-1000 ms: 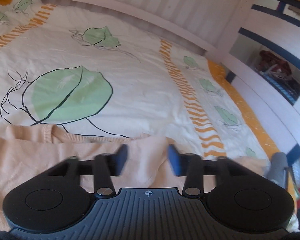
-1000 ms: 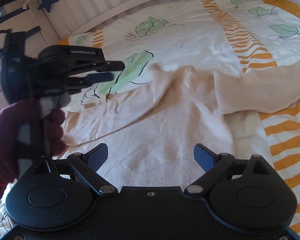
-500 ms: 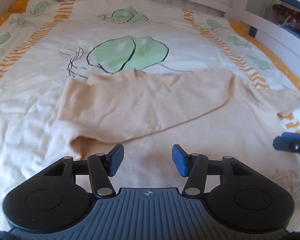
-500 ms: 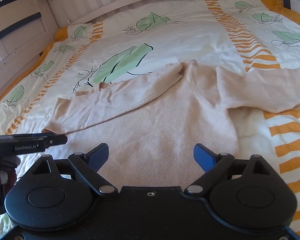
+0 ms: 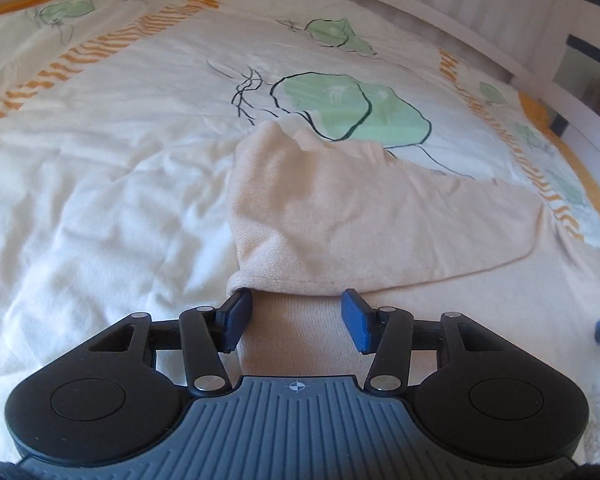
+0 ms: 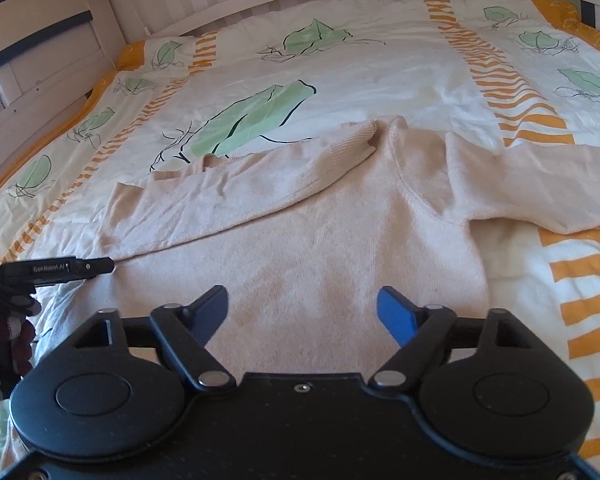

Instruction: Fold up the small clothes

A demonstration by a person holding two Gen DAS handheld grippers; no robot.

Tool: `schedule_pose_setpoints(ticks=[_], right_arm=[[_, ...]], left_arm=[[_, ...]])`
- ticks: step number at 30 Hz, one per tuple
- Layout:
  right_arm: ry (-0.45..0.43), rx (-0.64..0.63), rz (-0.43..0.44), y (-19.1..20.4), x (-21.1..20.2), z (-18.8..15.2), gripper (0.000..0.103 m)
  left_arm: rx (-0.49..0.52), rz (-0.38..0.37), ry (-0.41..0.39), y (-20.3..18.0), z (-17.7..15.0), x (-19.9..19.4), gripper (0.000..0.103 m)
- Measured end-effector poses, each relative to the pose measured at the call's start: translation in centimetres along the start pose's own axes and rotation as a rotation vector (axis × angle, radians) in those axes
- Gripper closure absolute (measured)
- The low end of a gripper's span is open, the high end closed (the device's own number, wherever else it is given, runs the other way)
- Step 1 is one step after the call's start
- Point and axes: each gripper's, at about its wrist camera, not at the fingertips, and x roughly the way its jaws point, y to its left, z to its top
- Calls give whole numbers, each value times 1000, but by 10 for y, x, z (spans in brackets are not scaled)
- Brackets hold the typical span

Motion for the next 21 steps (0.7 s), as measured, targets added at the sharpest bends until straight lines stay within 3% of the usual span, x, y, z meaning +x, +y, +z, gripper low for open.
schedule_pose_setpoints(ticks=[5,9,13,21], right_arm=[[-32,33,-80,-11,26,35,41],[-16,130,-63,-31,59,58,62],[-32,174,-102,-39,81,65,63],[-61,242,-60,-34,100,71,58]], left_arm=[[-40,-43,-38,8,-8,-2,54],[-97,-39,-8,8,1,0,54],[-84,-15,14,3,3,2,53],[-73,-4,31,1,5,3,52]])
